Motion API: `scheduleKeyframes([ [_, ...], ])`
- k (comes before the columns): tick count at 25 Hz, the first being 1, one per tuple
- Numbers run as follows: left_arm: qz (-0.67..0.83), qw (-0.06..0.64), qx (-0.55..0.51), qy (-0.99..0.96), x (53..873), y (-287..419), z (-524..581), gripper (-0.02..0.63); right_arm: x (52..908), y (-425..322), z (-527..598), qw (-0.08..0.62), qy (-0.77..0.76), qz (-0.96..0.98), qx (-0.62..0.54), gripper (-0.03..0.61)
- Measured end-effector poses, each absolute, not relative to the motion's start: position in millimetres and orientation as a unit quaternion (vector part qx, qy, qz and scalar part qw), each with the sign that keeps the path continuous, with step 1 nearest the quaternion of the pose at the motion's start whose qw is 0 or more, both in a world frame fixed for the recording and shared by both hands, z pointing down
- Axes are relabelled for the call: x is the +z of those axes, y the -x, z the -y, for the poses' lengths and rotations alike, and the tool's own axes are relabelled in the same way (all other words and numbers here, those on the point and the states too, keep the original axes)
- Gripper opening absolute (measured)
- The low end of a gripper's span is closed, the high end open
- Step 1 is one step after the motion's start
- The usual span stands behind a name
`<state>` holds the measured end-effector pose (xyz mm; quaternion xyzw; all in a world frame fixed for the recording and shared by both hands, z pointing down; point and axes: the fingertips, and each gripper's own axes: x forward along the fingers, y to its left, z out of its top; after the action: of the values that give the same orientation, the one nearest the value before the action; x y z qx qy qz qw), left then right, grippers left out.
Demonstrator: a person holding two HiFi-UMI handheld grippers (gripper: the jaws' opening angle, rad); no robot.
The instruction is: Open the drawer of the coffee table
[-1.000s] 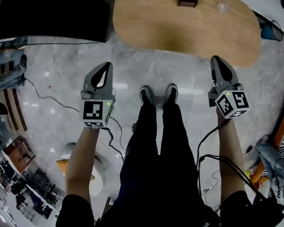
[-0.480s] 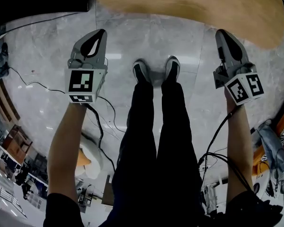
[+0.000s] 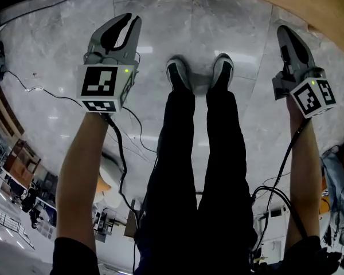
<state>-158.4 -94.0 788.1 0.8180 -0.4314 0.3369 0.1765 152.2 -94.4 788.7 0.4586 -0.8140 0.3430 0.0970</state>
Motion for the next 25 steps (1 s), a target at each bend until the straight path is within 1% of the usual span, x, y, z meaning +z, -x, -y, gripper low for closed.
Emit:
scheduleKeyframes([
  [2,0.44,0.177,0.332,-0.815,797.1,161.5,96.8,0.066,803.4,-155.5,92.5,0.097,-0.467,0.809,0.343,0.005],
  [4,0.441,0.178,0.328,-0.816,805.2,162.1,100.6,0.084,814.6,-157.1,92.1,0.094,-0.471,0.806,0.347,0.006],
  [6,0.432,0.178,0.331,-0.82,816.0,160.8,104.6,0.109,825.2,-155.9,93.4,0.086,-0.47,0.804,0.354,0.062],
  [8,0.422,0.175,0.334,-0.825,827.8,158.5,110.9,0.112,837.6,-153.4,95.9,0.073,-0.465,0.806,0.358,0.087],
  [11,0.414,0.168,0.334,-0.83,847.0,157.8,124.9,0.162,857.6,-148.0,98.8,0.058,-0.458,0.81,0.361,0.145],
  [13,0.419,0.17,0.329,-0.829,858.5,162.0,136.7,0.202,871.7,-141.1,100.9,0.048,-0.451,0.81,0.371,0.202],
  [14,0.423,0.171,0.327,-0.827,863.1,166.4,143.3,0.216,879.2,-136.1,103.3,0.041,-0.445,0.811,0.378,0.242],
  [16,0.436,0.17,0.323,-0.823,869.9,176.5,157.9,0.233,894.0,-127.5,110.9,0.027,-0.435,0.812,0.388,0.287],
  [18,0.445,0.169,0.318,-0.82,877.6,182.9,170.5,0.235,907.5,-124.6,118.8,0.015,-0.431,0.814,0.389,0.305],
  [23,0.461,0.176,0.296,-0.818,900.5,193.1,193.7,0.236,942.3,-133.0,138.9,-0.018,-0.44,0.809,0.39,0.311],
  [25,0.463,0.177,0.286,-0.82,901.7,194.7,201.6,0.253,948.4,-141.7,148.9,-0.039,-0.447,0.804,0.39,0.32],
])
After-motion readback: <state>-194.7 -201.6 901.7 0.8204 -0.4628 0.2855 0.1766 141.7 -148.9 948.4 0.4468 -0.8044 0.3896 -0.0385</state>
